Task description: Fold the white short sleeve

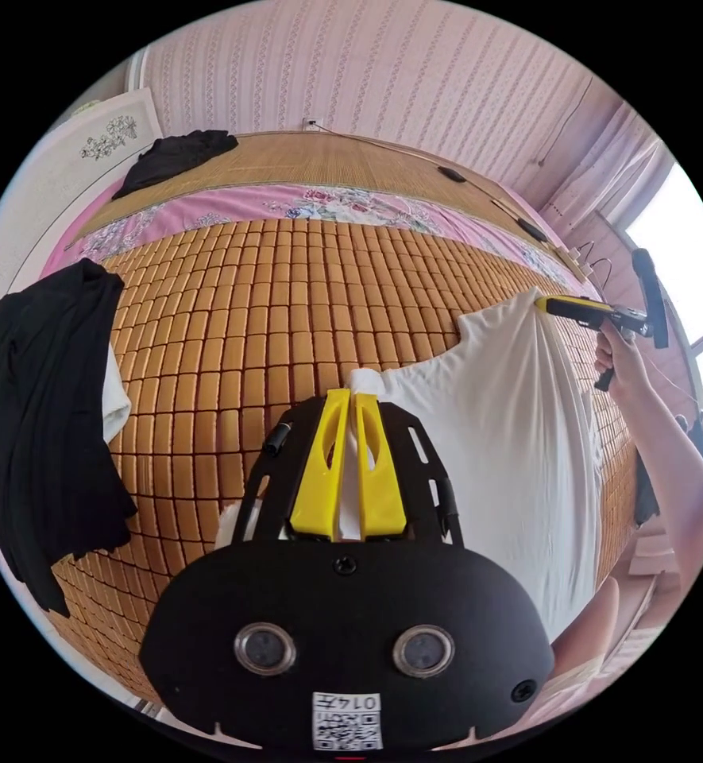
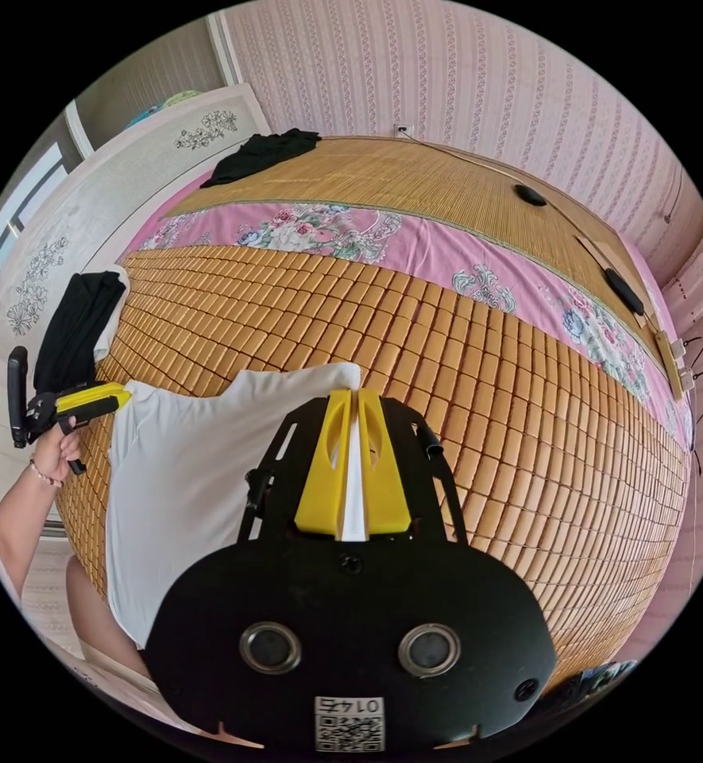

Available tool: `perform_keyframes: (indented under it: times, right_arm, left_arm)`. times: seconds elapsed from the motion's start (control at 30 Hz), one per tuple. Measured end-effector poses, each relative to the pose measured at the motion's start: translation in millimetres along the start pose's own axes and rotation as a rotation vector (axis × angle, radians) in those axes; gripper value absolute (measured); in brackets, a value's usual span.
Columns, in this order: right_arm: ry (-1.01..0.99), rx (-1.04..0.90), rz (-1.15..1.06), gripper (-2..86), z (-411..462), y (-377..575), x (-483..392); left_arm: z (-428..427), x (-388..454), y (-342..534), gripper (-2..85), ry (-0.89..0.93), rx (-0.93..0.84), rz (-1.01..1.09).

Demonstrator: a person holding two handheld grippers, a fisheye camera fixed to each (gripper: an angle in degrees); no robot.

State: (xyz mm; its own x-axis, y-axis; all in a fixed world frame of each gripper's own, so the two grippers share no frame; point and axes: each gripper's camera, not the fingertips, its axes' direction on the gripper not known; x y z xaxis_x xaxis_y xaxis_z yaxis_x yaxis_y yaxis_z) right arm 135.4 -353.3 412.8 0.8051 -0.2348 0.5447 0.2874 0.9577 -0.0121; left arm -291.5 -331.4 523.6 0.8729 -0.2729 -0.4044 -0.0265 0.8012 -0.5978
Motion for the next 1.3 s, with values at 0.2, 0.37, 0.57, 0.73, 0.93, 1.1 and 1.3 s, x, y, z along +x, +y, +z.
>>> perform_keyframes:
  times: [0.2, 0.37, 0.57, 0.73, 0.93, 1.1, 1.3]
  right_arm:
    - [0.057, 0.03, -0.019, 0.6, -4.5, -29.2, 0.7]
    - [0.06, 0.039, 0.009, 1.1, 4.6, -44.2, 8.1]
    - [0.013, -0.001, 0.005, 6.1, 38.7, -35.5, 10.4]
    - [-0.034, 0.116, 0.048, 6.9, 6.4, 0.5, 39.0]
    - [0.07, -0.1, 0.016, 0.5, 20.9, 80.7, 51.6]
    - [0.158, -0.135, 0.062, -0.4, 49.0, 111.3, 65.8]
    - [0.333, -0.155, 0.154, -0.3, 72.7, 105.9, 88.9]
  left_arm:
    - [-10.3, 0.3, -24.6, -0.7, -0.023, 0.047, -0.012]
    - [-8.5, -11.8, -39.4, -0.6, -0.011, 0.038, -0.07]
    - [4.8, -25.2, -39.7, 2.7, -0.066, -0.074, -0.063]
    - [-25.4, -42.6, -36.9, 7.8, -0.076, -0.014, -0.104]
    - [-55.3, -31.8, 0.2, 6.5, 0.086, -0.048, 0.043]
    - [-33.1, -9.1, 27.4, 6.3, 0.009, -0.135, 0.13]
    - [-28.0, -17.6, 30.2, 4.9, -0.009, -0.099, 0.066]
